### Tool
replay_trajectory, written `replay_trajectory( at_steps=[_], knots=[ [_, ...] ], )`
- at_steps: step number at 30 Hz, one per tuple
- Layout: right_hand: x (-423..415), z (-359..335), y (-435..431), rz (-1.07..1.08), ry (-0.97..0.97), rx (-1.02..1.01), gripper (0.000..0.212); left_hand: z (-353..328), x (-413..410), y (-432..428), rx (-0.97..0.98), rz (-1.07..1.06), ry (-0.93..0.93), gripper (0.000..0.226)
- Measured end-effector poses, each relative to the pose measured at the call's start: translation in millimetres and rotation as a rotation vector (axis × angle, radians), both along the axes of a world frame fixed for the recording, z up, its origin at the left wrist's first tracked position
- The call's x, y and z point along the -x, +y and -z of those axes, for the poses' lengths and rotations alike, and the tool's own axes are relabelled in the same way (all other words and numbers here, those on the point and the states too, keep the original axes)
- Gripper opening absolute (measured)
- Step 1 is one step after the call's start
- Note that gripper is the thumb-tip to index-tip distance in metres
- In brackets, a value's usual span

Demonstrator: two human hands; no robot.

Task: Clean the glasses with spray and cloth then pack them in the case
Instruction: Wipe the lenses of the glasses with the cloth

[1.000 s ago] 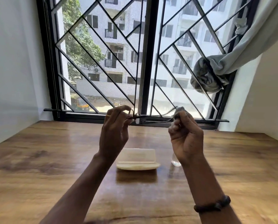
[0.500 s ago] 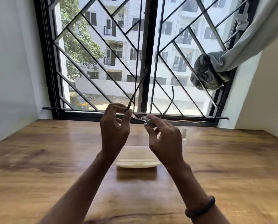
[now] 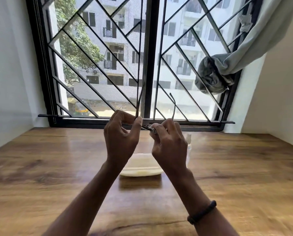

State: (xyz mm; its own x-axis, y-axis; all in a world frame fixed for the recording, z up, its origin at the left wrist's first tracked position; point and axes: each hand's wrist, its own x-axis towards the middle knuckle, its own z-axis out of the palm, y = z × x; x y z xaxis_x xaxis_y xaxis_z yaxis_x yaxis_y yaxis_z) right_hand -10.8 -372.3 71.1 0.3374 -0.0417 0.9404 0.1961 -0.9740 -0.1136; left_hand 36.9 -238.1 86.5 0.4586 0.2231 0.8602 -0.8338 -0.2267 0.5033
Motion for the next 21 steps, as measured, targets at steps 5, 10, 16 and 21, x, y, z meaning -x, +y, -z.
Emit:
replay_trajectory(
  at_steps=[5,10,16,21],
  knots=[
    [4,-6,-5,0.023,-0.04,0.057,0.008,1,5,3,-0.1,0.013,-0.099,0.022],
    [4,-10,-20,0.015,0.005,0.062,0.008,5,-3,9,-0.338,-0.155,-0.279,0.036],
    [5,-15,-31,0.026,-0.009,-0.012,0.011,5,-9,13,-0.504,-0.353,-0.454,0.032],
    [7,-16,-29,0.009,-0.027,-0.039,0.014,6,-10,14,-0.497,-0.386,-0.494,0.016]
  ],
)
